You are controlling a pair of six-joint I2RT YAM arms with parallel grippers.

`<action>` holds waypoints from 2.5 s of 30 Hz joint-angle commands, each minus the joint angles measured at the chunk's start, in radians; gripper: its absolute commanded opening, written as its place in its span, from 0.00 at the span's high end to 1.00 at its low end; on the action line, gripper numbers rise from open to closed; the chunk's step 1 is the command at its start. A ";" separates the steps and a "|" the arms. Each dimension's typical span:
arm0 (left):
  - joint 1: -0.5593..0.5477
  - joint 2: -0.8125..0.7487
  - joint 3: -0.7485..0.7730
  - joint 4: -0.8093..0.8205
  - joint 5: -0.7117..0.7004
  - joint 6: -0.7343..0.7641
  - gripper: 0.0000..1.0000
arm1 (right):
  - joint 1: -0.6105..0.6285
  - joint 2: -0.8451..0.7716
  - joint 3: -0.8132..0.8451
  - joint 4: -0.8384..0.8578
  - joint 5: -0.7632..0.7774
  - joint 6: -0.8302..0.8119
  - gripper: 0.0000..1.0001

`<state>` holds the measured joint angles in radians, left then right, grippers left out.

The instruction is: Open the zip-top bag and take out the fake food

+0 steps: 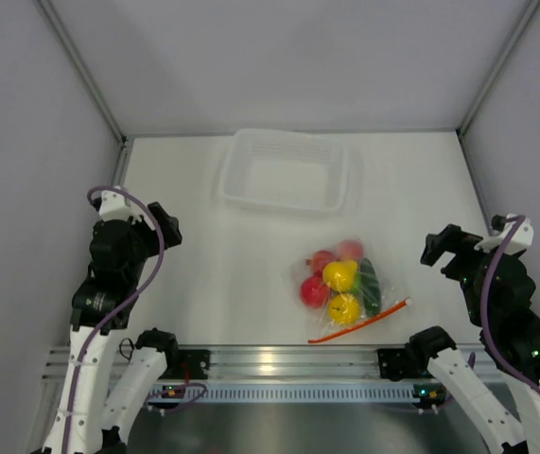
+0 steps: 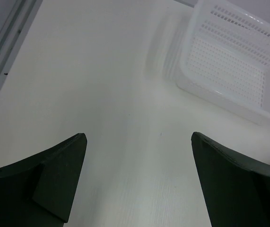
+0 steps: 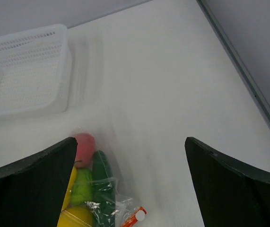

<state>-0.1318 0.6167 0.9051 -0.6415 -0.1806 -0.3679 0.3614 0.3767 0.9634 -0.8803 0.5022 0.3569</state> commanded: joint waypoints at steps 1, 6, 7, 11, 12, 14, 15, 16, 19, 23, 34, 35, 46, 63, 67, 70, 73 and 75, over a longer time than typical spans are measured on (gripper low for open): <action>-0.003 -0.015 0.003 0.049 0.007 0.003 0.01 | -0.007 -0.005 0.001 0.030 -0.028 -0.018 0.01; -0.003 -0.021 0.003 0.049 0.006 0.003 0.02 | -0.007 0.010 -0.015 0.050 -0.085 0.004 0.01; -0.003 -0.021 0.003 0.049 0.006 0.003 0.02 | -0.007 0.013 -0.021 0.059 -0.100 0.016 0.01; -0.003 -0.025 0.002 0.049 0.010 0.003 0.02 | -0.007 0.018 -0.083 0.112 -0.220 0.077 0.01; -0.003 -0.023 0.002 0.049 0.012 0.003 0.02 | -0.007 0.016 -0.097 0.124 -0.237 0.092 0.00; -0.003 -0.023 0.002 0.049 0.016 0.003 0.02 | -0.007 0.016 -0.153 0.165 -0.272 0.160 0.00; -0.005 -0.023 0.003 0.049 0.018 0.003 0.02 | -0.007 0.019 -0.178 0.181 -0.284 0.189 0.01; -0.005 -0.021 0.003 0.049 0.018 0.003 0.02 | -0.009 0.030 -0.222 0.202 -0.292 0.232 0.01; -0.006 -0.026 0.003 0.051 0.020 0.003 0.02 | -0.009 0.062 -0.294 0.199 -0.246 0.357 0.01; -0.014 -0.031 0.002 0.049 0.016 0.004 0.02 | -0.007 0.064 -0.397 0.208 -0.200 0.500 0.01; -0.022 -0.035 0.002 0.049 0.021 0.007 0.02 | -0.009 0.034 -0.600 0.260 -0.333 0.665 0.03; -0.022 -0.035 0.002 0.049 0.021 0.007 0.02 | -0.007 0.022 -0.618 0.280 -0.387 0.666 0.09; -0.022 -0.025 0.000 0.051 0.023 0.007 0.02 | -0.007 -0.067 -0.672 0.389 -0.580 0.596 0.55; -0.022 -0.009 -0.002 0.049 0.021 0.006 0.02 | -0.007 -0.021 -0.606 0.256 -0.740 0.459 0.37; -0.022 -0.009 -0.002 0.049 0.021 0.006 0.02 | -0.007 -0.019 -0.620 0.248 -0.839 0.430 0.45; -0.022 -0.008 -0.002 0.049 0.023 0.006 0.02 | -0.007 -0.010 -0.631 0.224 -0.869 0.406 0.38; -0.022 -0.009 -0.002 0.049 0.023 0.006 0.02 | -0.007 -0.045 -0.652 0.202 -0.881 0.390 0.34; -0.022 -0.008 -0.002 0.049 0.024 0.006 0.02 | -0.007 -0.071 -0.672 0.201 -0.893 0.390 0.33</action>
<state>-0.1505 0.6048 0.9047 -0.6361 -0.1715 -0.3679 0.3614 0.3443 0.3050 -0.6533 -0.3428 0.7795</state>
